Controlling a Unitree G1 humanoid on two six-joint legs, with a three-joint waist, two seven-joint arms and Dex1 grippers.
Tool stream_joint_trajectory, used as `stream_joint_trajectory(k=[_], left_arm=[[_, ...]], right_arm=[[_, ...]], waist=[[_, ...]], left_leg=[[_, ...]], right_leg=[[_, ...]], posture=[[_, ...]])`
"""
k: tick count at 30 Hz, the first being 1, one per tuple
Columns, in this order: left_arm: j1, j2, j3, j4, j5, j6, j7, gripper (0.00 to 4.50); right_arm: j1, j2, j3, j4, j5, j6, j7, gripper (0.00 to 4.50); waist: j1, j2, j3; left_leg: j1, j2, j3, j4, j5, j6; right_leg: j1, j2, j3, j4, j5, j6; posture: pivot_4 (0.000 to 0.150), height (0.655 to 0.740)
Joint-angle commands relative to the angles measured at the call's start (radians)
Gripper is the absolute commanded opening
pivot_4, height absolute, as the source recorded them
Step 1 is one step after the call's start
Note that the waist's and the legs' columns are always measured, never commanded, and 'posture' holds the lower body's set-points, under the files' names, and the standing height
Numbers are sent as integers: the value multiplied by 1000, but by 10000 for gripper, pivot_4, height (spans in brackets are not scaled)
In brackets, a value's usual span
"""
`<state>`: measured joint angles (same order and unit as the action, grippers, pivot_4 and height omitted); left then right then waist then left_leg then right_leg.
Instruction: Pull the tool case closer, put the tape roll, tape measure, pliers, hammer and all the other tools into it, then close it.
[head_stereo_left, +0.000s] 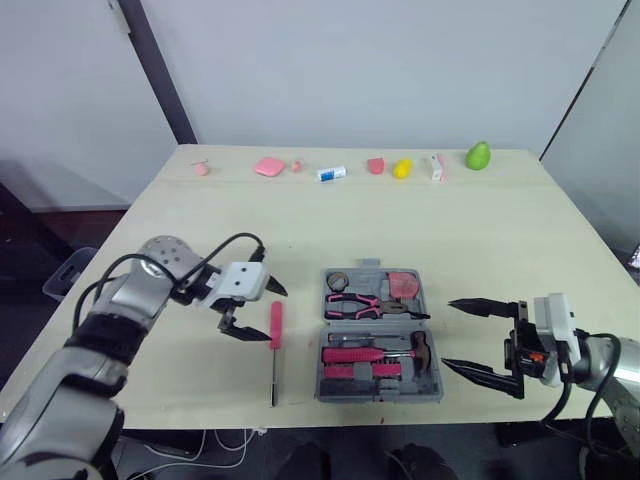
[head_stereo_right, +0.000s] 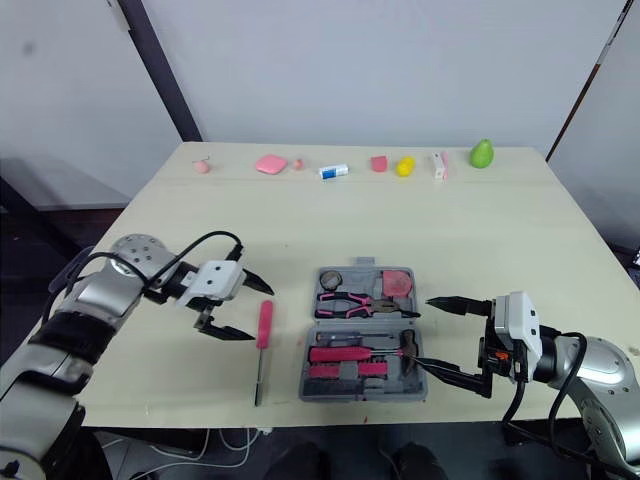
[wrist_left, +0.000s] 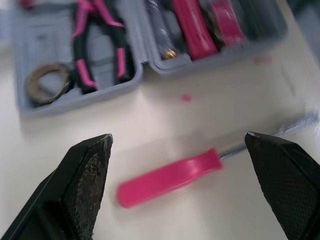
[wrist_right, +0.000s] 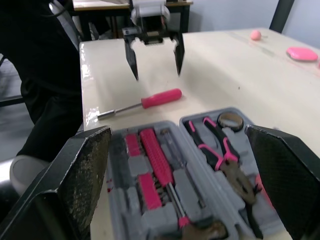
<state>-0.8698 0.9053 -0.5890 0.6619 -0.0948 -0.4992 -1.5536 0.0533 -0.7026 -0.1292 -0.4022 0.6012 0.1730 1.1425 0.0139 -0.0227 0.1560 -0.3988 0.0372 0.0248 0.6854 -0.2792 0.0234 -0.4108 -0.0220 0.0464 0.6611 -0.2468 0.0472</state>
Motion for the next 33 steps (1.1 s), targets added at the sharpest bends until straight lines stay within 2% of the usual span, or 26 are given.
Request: stream_joint_trajectory(k=[1, 5, 8, 13, 22, 33], left_arm=[[-115, -39, -155, 162, 35, -241, -61, 44687], [-193, -97, -258, 268, 5, -340, -61, 44687], [-237, -124, -345, 343, 57, -463, -61, 44687], [-276, -206, -328, 459, 149, -573, -61, 44687], [-300, -267, -288, 557, 305, -654, -60, 44687], [-299, -306, -260, 574, 515, -691, 123, 44687]], right_arm=[[-10, 4, -1, -11, 3, -9, -5, 45000], [-14, 0, -3, -14, 5, -7, -8, 45000], [-13, -3, -7, -10, 6, -8, -8, 45000], [-14, 3, -5, -12, -2, -16, -20, 45000], [3, 8, -8, -24, -7, -22, -40, 45000], [13, 13, -7, -30, -12, -27, -57, 45000]], waist=[[0, 0, 0], [-1, -1, 1], [-2, -2, 1], [0, -2, 1], [-2, -3, 2], [-1, -3, 2]], left_leg=[[0, 0, 0, 0, 0, 0], [-1, 0, 0, 0, 0, 0], [-1, 0, -1, 0, 0, 0], [-1, 0, -1, 1, 0, 0], [-1, 0, -1, 1, 0, 0], [-1, 1, -2, 1, 0, 0]], right_leg=[[0, 0, 0, 0, 0, 0], [0, 0, 0, 0, 0, 0], [-1, 1, 0, 0, 0, 0], [-1, 1, 0, 0, 0, 0], [-1, 1, 0, 0, 0, 0], [-1, 1, 0, 1, 0, 1]], posture=[[1500, 7400], [1500, 7400], [1500, 7400], [1500, 7400], [1500, 7400], [1500, 7400]])
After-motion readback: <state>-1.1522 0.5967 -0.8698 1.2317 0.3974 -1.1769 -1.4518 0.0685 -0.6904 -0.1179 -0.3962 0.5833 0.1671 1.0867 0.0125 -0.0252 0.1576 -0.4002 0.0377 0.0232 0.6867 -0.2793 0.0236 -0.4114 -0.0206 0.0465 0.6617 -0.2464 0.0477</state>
